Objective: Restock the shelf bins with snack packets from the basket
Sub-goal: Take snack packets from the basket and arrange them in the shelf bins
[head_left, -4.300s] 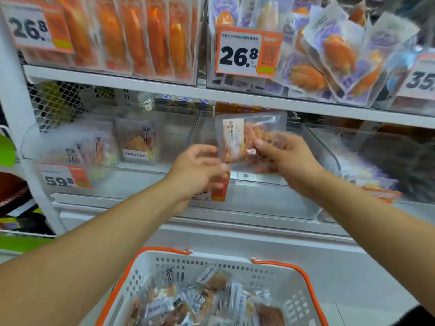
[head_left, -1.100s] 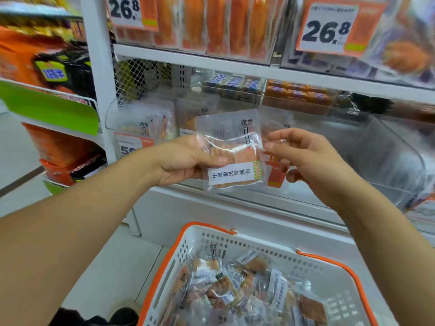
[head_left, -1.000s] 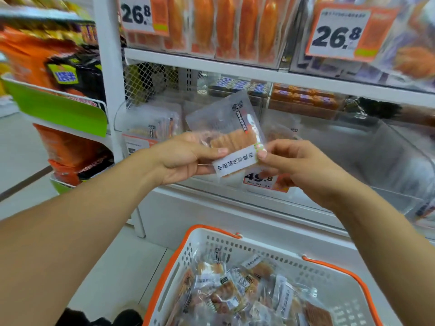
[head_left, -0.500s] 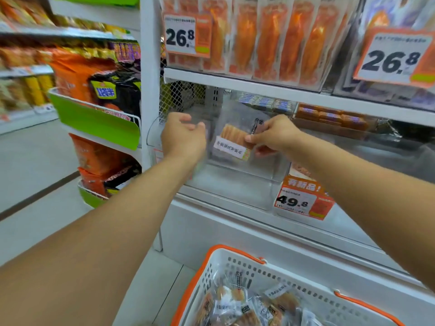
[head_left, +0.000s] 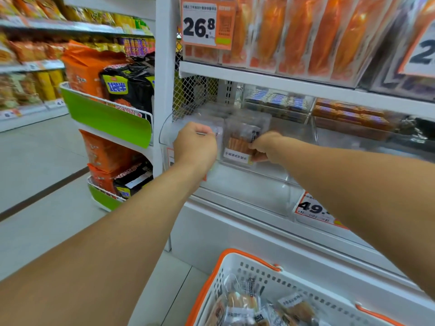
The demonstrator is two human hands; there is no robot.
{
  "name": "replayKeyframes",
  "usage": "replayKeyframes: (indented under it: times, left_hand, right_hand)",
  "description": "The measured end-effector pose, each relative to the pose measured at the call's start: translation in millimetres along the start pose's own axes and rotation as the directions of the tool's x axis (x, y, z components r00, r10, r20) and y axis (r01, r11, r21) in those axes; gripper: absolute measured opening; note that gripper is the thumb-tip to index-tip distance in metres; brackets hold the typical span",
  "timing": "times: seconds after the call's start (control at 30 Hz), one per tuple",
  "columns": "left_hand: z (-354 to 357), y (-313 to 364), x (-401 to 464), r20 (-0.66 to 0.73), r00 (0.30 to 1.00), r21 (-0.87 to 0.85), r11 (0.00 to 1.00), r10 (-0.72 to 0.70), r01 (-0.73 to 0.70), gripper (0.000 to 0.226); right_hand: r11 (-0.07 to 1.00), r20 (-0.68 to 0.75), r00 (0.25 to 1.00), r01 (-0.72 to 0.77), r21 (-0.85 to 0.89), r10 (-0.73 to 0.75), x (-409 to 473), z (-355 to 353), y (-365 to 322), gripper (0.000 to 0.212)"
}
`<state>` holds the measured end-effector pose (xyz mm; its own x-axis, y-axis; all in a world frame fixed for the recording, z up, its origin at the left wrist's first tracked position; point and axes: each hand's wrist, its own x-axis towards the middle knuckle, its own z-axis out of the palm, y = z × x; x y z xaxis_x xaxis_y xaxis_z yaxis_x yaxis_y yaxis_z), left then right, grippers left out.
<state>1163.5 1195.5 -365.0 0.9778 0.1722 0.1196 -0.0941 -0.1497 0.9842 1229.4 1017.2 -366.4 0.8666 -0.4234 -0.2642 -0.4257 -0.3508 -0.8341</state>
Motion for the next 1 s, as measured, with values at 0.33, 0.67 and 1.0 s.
replayKeyframes:
  times: [0.33, 0.67, 1.0]
  left_hand:
    - [6.2, -4.5, -4.0, 0.092, 0.995, 0.072, 0.997, 0.033, -0.04, 0.009]
    - [4.1, 1.5, -37.3, 0.613, 0.723, 0.748, 0.528, -0.318, -0.402, 0.039]
    - [46.6, -36.8, -101.6, 0.674, 0.34, 0.669, 0.348, -0.656, -0.657, 0.032]
  right_hand:
    - [0.996, 0.112, 0.99, -0.084, 0.024, 0.081, -23.3, -1.3, -5.4, 0.048]
    - [0.403, -0.007, 0.527, 0.64, -0.655, -0.85, -158.2, -36.8, 62.5, 0.028]
    - [0.661, 0.641, 0.754, 0.409, -0.63, 0.144, -190.1, 23.0, 345.5, 0.043]
